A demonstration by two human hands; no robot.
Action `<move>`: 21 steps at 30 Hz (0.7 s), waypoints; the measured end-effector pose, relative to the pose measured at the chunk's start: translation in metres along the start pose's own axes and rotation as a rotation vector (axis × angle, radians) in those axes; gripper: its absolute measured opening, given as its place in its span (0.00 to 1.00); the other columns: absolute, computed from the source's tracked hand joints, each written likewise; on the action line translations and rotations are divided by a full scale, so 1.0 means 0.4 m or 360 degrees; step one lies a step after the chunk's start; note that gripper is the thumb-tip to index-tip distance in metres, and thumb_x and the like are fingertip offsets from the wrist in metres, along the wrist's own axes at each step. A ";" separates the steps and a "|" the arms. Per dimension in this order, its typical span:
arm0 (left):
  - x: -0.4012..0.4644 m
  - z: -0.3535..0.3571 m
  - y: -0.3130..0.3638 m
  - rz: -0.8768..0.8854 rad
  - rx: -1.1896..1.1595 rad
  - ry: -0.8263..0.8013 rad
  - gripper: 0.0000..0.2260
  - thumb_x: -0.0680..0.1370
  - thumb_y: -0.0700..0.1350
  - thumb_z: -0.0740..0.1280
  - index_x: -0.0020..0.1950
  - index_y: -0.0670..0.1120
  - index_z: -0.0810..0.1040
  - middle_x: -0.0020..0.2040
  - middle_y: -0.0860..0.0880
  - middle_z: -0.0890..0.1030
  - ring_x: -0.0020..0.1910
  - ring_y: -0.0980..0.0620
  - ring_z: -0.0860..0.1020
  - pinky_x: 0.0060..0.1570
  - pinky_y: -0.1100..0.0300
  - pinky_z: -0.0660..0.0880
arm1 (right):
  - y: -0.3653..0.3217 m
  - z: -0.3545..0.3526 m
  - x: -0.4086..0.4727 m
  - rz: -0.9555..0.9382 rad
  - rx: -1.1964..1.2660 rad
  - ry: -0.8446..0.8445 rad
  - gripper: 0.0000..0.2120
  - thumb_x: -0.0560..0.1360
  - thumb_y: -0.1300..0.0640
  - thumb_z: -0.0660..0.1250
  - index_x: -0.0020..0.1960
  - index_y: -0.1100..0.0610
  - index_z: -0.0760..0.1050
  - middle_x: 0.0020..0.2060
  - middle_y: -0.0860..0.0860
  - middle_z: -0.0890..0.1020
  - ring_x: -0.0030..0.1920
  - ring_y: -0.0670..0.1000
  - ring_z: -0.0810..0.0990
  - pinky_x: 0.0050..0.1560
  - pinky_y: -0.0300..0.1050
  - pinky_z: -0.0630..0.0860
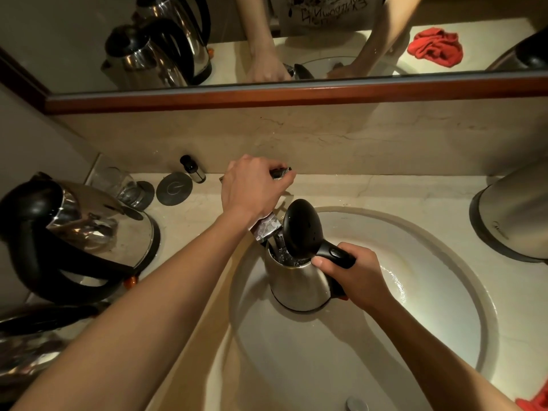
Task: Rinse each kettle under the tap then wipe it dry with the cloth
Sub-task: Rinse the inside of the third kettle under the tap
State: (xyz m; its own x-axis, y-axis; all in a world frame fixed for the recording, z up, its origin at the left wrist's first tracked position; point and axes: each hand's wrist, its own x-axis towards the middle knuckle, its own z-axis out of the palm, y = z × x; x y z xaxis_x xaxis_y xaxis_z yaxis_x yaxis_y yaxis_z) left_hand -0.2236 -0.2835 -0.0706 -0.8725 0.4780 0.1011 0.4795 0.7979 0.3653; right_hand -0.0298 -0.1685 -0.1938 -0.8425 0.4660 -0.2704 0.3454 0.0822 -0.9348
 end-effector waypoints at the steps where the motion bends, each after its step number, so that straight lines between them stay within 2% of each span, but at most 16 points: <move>1: -0.001 -0.001 0.002 0.0001 -0.0001 -0.0001 0.16 0.78 0.61 0.63 0.58 0.56 0.84 0.49 0.50 0.85 0.54 0.48 0.76 0.56 0.53 0.69 | 0.000 -0.001 0.000 0.0006 0.0002 -0.0004 0.20 0.71 0.54 0.81 0.32 0.59 0.73 0.25 0.50 0.73 0.28 0.50 0.73 0.32 0.45 0.71; 6: 0.000 0.001 0.002 -0.0003 -0.0008 -0.0009 0.16 0.78 0.61 0.63 0.59 0.56 0.83 0.50 0.50 0.85 0.55 0.47 0.76 0.56 0.52 0.70 | -0.002 -0.003 0.003 0.0019 0.0006 -0.0024 0.21 0.71 0.54 0.81 0.33 0.62 0.73 0.25 0.51 0.72 0.28 0.51 0.72 0.32 0.45 0.70; 10: 0.001 0.000 0.002 -0.0006 -0.0001 -0.0008 0.17 0.78 0.61 0.63 0.59 0.56 0.83 0.51 0.49 0.85 0.55 0.47 0.76 0.57 0.52 0.70 | -0.008 -0.004 0.002 -0.0013 -0.0044 -0.0031 0.21 0.71 0.53 0.81 0.34 0.64 0.74 0.27 0.59 0.73 0.28 0.50 0.72 0.31 0.43 0.69; 15: 0.000 -0.001 0.001 -0.0017 -0.0003 -0.0014 0.17 0.78 0.62 0.63 0.60 0.56 0.83 0.51 0.50 0.85 0.55 0.48 0.76 0.57 0.52 0.70 | -0.010 -0.004 0.000 -0.0036 -0.0072 -0.0010 0.20 0.71 0.54 0.81 0.34 0.64 0.74 0.26 0.55 0.72 0.28 0.47 0.72 0.30 0.37 0.68; 21: -0.002 0.000 0.003 -0.0034 -0.0009 -0.0011 0.17 0.78 0.62 0.63 0.60 0.56 0.83 0.51 0.49 0.85 0.56 0.48 0.76 0.56 0.52 0.70 | -0.012 -0.005 0.003 -0.0039 -0.0087 -0.0024 0.20 0.71 0.53 0.81 0.33 0.63 0.75 0.28 0.58 0.75 0.29 0.48 0.73 0.32 0.43 0.70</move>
State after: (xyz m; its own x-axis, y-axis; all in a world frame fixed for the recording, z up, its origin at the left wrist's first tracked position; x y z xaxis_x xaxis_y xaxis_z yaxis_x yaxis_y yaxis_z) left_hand -0.2224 -0.2829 -0.0703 -0.8819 0.4633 0.0869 0.4601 0.8059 0.3727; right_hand -0.0317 -0.1664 -0.1893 -0.8570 0.4501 -0.2511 0.3461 0.1416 -0.9274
